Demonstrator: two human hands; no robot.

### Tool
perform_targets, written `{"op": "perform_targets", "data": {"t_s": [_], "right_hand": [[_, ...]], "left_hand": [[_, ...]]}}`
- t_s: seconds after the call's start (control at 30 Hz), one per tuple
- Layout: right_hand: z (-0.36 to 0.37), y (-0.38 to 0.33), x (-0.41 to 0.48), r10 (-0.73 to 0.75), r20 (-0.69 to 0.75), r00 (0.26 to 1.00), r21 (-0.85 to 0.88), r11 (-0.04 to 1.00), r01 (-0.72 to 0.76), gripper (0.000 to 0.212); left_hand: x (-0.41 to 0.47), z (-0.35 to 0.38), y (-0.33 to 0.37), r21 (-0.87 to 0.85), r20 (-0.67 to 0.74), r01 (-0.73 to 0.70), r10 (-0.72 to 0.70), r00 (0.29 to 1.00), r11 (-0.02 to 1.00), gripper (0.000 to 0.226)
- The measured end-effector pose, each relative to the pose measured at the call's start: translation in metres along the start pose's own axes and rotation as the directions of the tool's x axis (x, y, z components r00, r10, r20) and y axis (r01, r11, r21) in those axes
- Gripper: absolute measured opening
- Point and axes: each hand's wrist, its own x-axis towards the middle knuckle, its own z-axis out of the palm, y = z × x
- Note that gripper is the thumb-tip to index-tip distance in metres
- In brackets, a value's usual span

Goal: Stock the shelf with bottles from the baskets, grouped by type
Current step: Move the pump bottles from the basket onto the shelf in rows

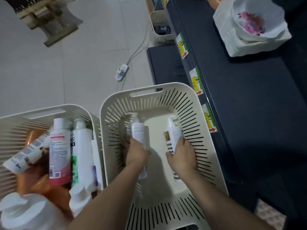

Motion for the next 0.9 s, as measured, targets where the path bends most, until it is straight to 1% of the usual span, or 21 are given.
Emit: {"op": "perform_targets", "data": {"t_s": [0.07,0.1,0.13,0.2,0.27,0.33,0.37,0.4,0.43,0.47,0.53,0.57,0.6,0.67,0.7,0.77,0.8,0.83,0.9], "right_hand": [[0.008,-0.005,0.004,0.012,-0.037,0.999,-0.063,0.998,-0.014,0.085],[0.013,-0.006,0.007,0.027,-0.027,0.999,-0.068,0.997,-0.029,0.089],[0.018,-0.005,0.009,0.052,0.008,0.999,-0.034,0.998,-0.052,0.092],[0.026,-0.003,0.015,0.117,0.123,0.985,0.13,0.982,-0.133,0.091],[0.028,0.0,0.017,0.16,0.217,0.963,0.227,0.951,-0.209,0.088],[0.028,0.002,0.016,0.174,0.246,0.954,0.29,0.926,-0.244,0.084],[0.027,0.004,0.015,0.183,0.256,0.949,0.347,0.899,-0.267,0.082],[0.025,0.006,0.014,0.193,0.278,0.941,0.42,0.856,-0.3,0.082],[0.022,0.009,0.012,0.195,0.315,0.929,0.511,0.79,-0.339,0.081],[0.018,0.012,0.01,0.182,0.366,0.913,0.61,0.694,-0.383,0.08],[0.005,0.019,0.004,0.094,0.466,0.88,0.76,0.467,-0.453,0.073],[-0.002,0.023,0.0,0.03,0.5,0.865,0.801,0.364,-0.476,0.068],[-0.011,0.024,-0.005,-0.035,0.515,0.857,0.826,0.287,-0.484,0.063],[-0.028,0.027,-0.016,-0.153,0.507,0.848,0.859,0.168,-0.483,0.058],[-0.036,0.026,-0.023,-0.193,0.5,0.844,0.866,0.109,-0.488,0.061],[-0.052,0.021,-0.037,-0.229,0.478,0.848,0.874,0.034,-0.484,0.075],[-0.061,0.017,-0.045,-0.239,0.456,0.857,0.884,0.012,-0.467,0.083],[-0.07,0.012,-0.054,-0.244,0.426,0.871,0.898,0.0,-0.439,0.087],[-0.087,0.006,-0.071,-0.223,0.35,0.91,0.932,-0.015,-0.363,0.076]], "left_hand": [[0.002,0.006,-0.002,-0.094,0.023,-0.004,0.006,1.0,0.996,0.111],[0.002,0.006,-0.001,-0.115,0.028,-0.016,0.02,0.999,0.993,0.105],[0.002,0.006,0.0,-0.127,0.03,-0.022,0.026,0.999,0.992,0.095],[0.002,0.005,0.0,-0.176,0.051,-0.043,0.053,0.997,0.983,0.08],[0.002,0.004,0.002,-0.247,0.094,-0.035,0.06,0.994,0.968,0.079],[0.003,0.001,0.003,-0.351,0.155,0.035,0.022,0.988,0.936,0.076],[0.002,-0.001,0.004,-0.422,0.198,0.073,0.013,0.98,0.904,0.069],[-0.002,-0.006,0.006,-0.485,0.243,0.11,0.013,0.97,0.867,0.059],[-0.006,-0.01,0.007,-0.531,0.298,0.15,0.018,0.955,0.834,0.053],[-0.011,-0.016,0.008,-0.561,0.363,0.193,0.029,0.931,0.805,0.053],[-0.023,-0.027,0.011,-0.59,0.475,0.242,0.089,0.875,0.771,0.059],[-0.029,-0.033,0.012,-0.585,0.512,0.23,0.134,0.848,0.778,0.058],[-0.036,-0.04,0.014,-0.578,0.539,0.206,0.179,0.823,0.79,0.056],[-0.053,-0.056,0.017,-0.591,0.58,0.185,0.254,0.774,0.785,0.053],[-0.06,-0.063,0.018,-0.615,0.599,0.201,0.286,0.748,0.763,0.06],[-0.073,-0.075,0.015,-0.667,0.635,0.266,0.344,0.691,0.696,0.084],[-0.078,-0.08,0.014,-0.686,0.644,0.3,0.362,0.673,0.663,0.089],[-0.083,-0.086,0.013,-0.698,0.652,0.326,0.377,0.658,0.638,0.091],[-0.094,-0.097,0.013,-0.722,0.647,0.333,0.423,0.634,0.606,0.084]]}}
